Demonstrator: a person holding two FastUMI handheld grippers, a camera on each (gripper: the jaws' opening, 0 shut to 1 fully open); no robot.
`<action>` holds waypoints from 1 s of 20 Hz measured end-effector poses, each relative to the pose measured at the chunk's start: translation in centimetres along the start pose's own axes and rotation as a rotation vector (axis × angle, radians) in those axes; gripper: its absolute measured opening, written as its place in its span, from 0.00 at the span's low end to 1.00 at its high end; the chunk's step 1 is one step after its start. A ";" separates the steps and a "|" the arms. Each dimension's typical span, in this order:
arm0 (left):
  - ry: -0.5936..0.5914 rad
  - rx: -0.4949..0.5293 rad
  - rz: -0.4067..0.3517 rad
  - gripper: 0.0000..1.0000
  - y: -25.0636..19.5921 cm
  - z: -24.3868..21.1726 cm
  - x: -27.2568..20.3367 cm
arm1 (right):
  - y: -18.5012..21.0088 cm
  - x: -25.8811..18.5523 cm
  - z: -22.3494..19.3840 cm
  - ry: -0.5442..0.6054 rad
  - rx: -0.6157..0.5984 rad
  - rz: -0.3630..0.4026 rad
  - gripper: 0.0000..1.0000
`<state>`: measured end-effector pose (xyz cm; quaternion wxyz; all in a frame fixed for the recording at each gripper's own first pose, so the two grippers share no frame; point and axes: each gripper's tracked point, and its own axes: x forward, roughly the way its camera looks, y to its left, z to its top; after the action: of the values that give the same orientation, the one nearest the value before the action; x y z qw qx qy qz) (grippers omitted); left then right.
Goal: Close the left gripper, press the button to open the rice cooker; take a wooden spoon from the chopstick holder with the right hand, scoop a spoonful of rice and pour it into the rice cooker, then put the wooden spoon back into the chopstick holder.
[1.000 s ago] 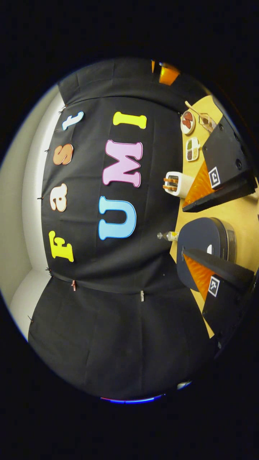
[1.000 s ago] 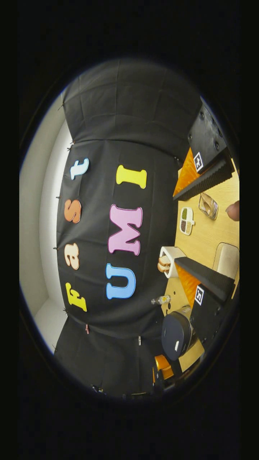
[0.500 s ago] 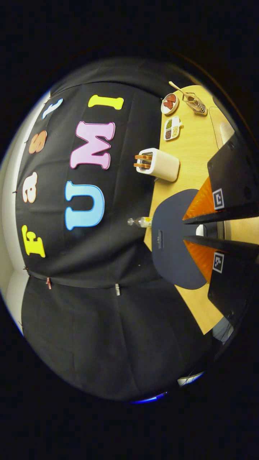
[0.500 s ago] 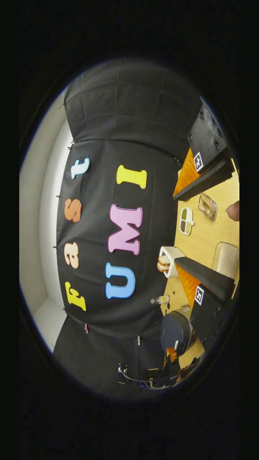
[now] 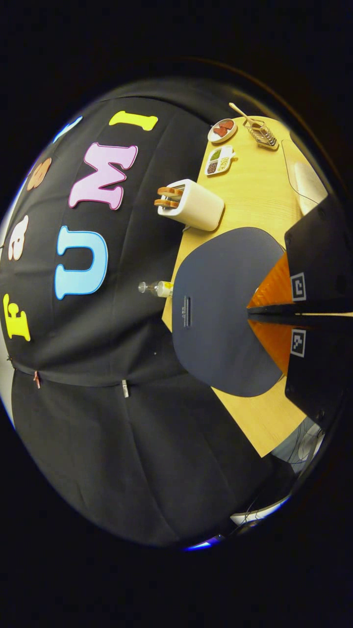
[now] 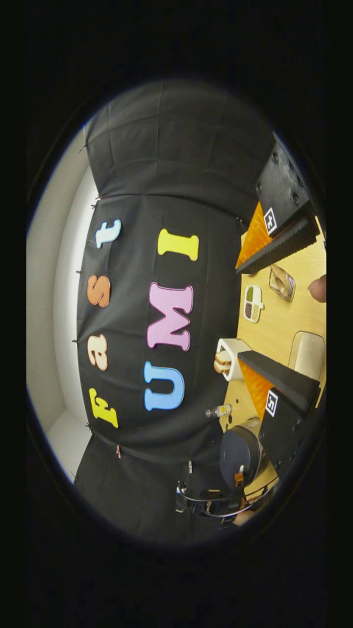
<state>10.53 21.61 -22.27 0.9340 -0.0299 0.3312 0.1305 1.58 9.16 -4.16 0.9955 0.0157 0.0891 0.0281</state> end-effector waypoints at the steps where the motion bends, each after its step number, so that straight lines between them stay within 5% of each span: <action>1: 0.021 0.002 -0.007 0.07 0.0 -0.2 0.3 | 0.1 -0.1 -0.1 0.000 0.000 0.001 0.98; 8: 0.062 -0.090 -0.061 0.04 0.0 -0.8 0.2 | 0.3 -0.1 -0.3 0.003 0.003 -0.001 0.98; 13: 0.026 0.015 -0.033 0.06 0.2 -0.8 0.5 | 0.0 -0.1 0.1 -0.004 0.019 -0.007 0.98; 20: -0.211 0.092 -0.027 0.05 -0.5 7.1 -3.0 | -0.9 -0.7 0.2 -0.011 0.022 -0.019 0.98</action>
<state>12.82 21.48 -14.87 0.9657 0.0226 0.2365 0.1050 0.99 8.19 -3.84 0.9959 0.0261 0.0843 0.0177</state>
